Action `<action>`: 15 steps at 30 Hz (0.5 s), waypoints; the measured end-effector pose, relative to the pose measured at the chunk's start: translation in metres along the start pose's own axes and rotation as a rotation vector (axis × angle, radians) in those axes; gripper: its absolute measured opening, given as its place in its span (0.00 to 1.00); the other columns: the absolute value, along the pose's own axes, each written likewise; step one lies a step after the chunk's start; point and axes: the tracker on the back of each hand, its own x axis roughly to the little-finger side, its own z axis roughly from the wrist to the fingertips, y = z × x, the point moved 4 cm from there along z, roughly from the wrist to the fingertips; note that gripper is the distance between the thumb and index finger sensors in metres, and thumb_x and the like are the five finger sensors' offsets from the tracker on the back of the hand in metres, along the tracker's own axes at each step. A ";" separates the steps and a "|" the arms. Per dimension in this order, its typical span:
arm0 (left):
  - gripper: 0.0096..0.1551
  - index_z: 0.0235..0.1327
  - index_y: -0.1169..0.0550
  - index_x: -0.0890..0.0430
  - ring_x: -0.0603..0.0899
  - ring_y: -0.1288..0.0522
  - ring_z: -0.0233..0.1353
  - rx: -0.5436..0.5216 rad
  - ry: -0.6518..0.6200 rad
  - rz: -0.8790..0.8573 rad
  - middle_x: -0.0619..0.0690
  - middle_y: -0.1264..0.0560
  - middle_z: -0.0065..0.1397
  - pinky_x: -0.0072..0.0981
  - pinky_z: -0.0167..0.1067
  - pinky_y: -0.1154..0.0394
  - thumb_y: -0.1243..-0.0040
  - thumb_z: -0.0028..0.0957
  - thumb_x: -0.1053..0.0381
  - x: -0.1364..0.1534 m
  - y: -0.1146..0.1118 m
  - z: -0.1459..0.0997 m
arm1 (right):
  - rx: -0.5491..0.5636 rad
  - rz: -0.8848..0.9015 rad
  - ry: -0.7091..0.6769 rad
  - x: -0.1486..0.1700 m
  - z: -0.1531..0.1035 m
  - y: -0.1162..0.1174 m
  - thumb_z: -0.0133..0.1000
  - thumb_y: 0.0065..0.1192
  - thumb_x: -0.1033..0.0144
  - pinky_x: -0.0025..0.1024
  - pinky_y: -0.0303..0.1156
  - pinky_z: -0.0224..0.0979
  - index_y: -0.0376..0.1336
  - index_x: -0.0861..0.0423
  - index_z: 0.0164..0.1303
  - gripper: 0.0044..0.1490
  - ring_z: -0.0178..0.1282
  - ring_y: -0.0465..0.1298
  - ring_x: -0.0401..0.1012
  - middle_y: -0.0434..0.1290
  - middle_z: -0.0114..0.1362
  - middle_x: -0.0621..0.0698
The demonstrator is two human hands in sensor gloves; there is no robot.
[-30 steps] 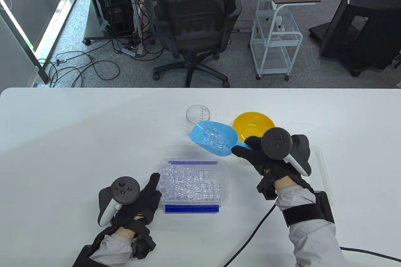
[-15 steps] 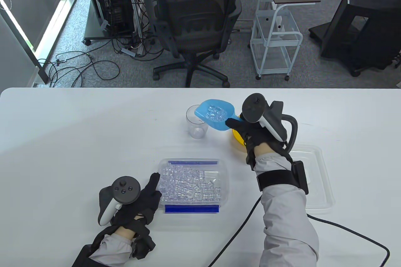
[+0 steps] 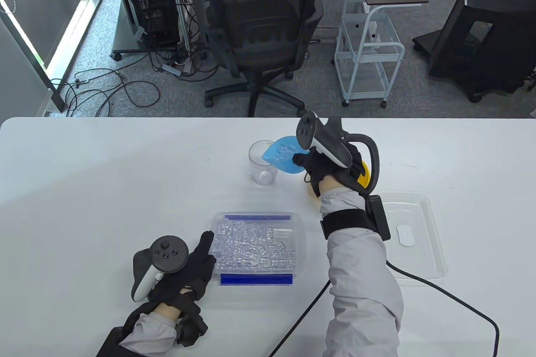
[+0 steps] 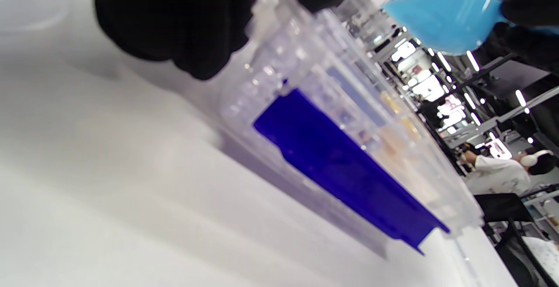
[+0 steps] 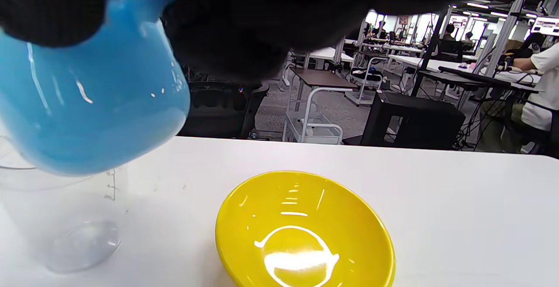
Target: Shake ice in a plastic shaker with both hands
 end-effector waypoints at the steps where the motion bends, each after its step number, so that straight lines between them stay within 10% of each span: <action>1: 0.35 0.90 0.48 0.60 0.70 0.22 0.68 0.000 0.000 0.000 0.75 0.29 0.77 0.61 0.62 0.22 0.52 0.74 0.57 0.000 0.000 0.000 | 0.001 -0.014 -0.003 -0.002 0.000 -0.001 0.47 0.68 0.37 0.42 0.78 0.35 0.76 0.58 0.48 0.37 0.27 0.79 0.42 0.83 0.38 0.57; 15: 0.35 0.90 0.48 0.60 0.70 0.22 0.68 0.002 0.000 0.003 0.75 0.29 0.77 0.61 0.62 0.22 0.52 0.74 0.57 0.000 0.000 0.001 | -0.008 -0.151 -0.016 -0.023 0.002 -0.012 0.47 0.68 0.38 0.43 0.78 0.37 0.76 0.59 0.49 0.38 0.28 0.80 0.44 0.83 0.39 0.59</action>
